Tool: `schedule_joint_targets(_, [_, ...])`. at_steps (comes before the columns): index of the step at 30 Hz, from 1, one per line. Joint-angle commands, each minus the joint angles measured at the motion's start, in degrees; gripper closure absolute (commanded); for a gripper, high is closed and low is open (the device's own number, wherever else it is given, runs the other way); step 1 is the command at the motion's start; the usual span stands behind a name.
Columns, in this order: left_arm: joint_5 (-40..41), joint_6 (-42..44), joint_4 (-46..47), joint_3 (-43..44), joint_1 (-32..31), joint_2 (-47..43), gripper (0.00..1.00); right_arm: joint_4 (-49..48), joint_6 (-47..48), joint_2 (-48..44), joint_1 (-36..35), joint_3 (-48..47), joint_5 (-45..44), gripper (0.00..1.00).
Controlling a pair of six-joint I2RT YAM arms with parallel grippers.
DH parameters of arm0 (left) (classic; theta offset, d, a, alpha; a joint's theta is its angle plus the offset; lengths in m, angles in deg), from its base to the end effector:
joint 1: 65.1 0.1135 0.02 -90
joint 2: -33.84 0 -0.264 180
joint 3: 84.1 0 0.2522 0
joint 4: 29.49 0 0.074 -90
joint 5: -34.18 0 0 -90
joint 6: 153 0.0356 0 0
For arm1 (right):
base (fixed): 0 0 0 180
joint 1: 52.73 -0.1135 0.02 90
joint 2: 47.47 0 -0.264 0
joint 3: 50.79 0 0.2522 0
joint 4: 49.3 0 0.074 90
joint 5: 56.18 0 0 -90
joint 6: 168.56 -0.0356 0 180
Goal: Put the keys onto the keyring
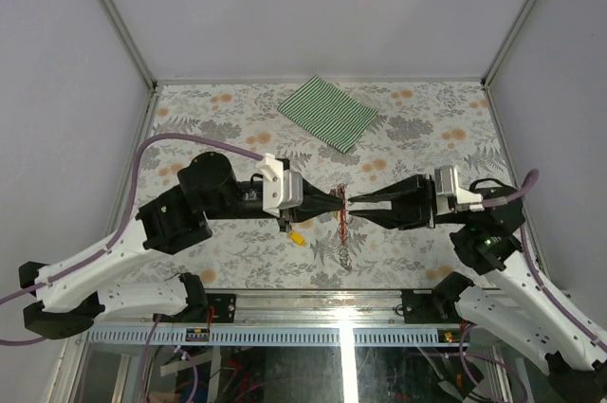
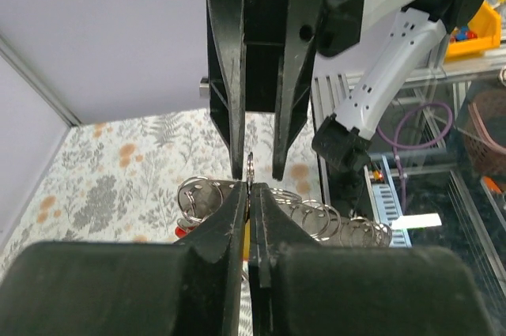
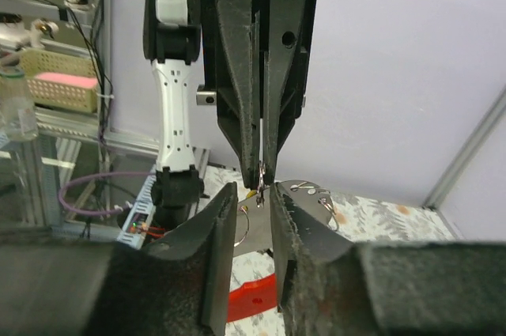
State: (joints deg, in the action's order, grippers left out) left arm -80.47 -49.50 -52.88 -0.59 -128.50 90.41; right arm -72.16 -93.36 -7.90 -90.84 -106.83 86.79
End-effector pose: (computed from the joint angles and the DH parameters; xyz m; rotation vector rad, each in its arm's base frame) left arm 0.0788 -0.1904 0.4547 1.2553 0.9972 -1.0102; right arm 0.0865 0.1039 0.4137 -1.0772 0.6701 1.2121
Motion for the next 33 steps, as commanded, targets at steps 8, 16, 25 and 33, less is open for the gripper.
schedule_joint_targets(8, [2.9,9.9,-32.8,20.6,-0.3,10.7,1.00,34.1,23.1,-7.2,-0.4,-6.8,-8.6,0.66])
schedule_joint_targets(16, [10.6,14.5,-59.7,39.6,-0.3,26.1,1.00,35.0,23.5,-5.0,-0.4,-4.4,-6.8,0.62])
schedule_joint_targets(25, [11.8,15.5,-63.4,43.2,-0.5,28.6,1.00,29.4,21.1,-5.1,-0.4,1.2,-6.4,0.61])
schedule_joint_targets(33, [10.8,17.5,-62.3,42.7,-0.6,28.3,1.00,15.6,14.8,-2.0,-0.4,4.6,-3.4,0.61])
